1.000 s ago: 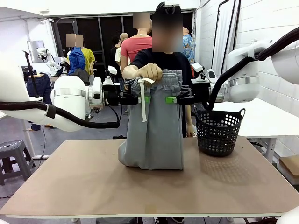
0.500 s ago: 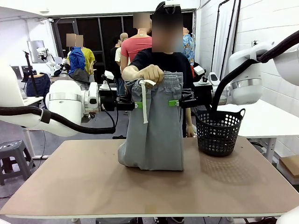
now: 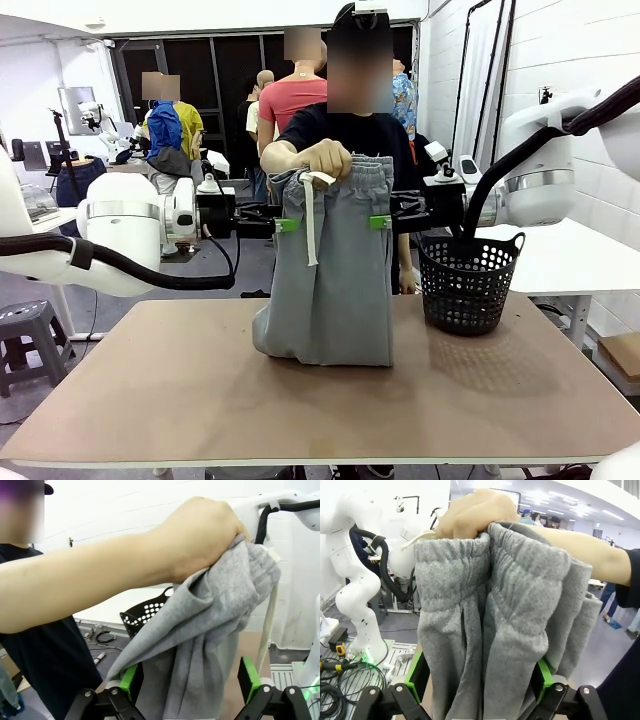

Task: Fold the training pants.
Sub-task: Release the ends of the Training pants and then grab the overlapped ends.

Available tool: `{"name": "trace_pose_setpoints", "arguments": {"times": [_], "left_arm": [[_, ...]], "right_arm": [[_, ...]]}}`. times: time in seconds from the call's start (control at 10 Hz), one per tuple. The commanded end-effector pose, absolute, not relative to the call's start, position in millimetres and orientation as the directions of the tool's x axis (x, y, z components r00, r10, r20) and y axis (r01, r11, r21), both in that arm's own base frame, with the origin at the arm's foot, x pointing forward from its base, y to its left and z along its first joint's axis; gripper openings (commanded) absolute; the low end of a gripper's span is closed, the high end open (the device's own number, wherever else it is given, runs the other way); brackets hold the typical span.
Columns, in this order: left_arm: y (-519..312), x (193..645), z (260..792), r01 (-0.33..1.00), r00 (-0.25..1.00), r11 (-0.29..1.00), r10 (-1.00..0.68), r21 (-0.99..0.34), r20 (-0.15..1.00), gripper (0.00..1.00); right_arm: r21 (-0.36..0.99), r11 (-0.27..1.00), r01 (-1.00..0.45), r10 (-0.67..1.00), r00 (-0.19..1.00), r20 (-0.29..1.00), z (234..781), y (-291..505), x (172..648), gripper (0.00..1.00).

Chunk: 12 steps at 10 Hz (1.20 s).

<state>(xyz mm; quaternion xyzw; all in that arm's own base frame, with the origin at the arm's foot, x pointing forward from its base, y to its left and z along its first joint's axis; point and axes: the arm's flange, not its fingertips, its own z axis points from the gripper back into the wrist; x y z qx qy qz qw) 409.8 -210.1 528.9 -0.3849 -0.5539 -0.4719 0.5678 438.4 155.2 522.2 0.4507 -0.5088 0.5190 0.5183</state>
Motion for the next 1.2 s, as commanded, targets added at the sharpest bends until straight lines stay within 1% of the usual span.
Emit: {"name": "trace_pose_setpoints", "arguments": {"times": [0.0, 0.6, 0.9, 1.1], "left_arm": [[-207.1, 404.2, 521.5, 0.938, -0.09, 0.323, -0.112, 0.122, 0.99, 1.0], [-181.5, 388.0, 527.3, 0.882, -0.138, 0.436, -0.117, 0.175, 0.984, 1.0], [-182.4, 389.7, 527.9, 0.897, -0.157, 0.404, -0.087, 0.179, 0.984, 1.0], [-183.3, 392.8, 527.7, 0.907, -0.163, 0.378, -0.087, 0.184, 0.983, 1.0]], "right_arm": [[-0.055, 0.099, -0.994, 0.072, -0.048, 0.996, 523.6, 151.6, 433.9, 1.0], [-0.067, 0.137, -0.988, 0.078, -0.057, 0.995, 521.8, 149.5, 437.5, 1.0], [-0.098, 0.207, -0.973, 0.097, -0.08, 0.992, 525.0, 143.2, 429.8, 1.0], [-0.096, 0.214, -0.972, 0.091, -0.078, 0.993, 522.9, 142.4, 428.5, 1.0]]}}
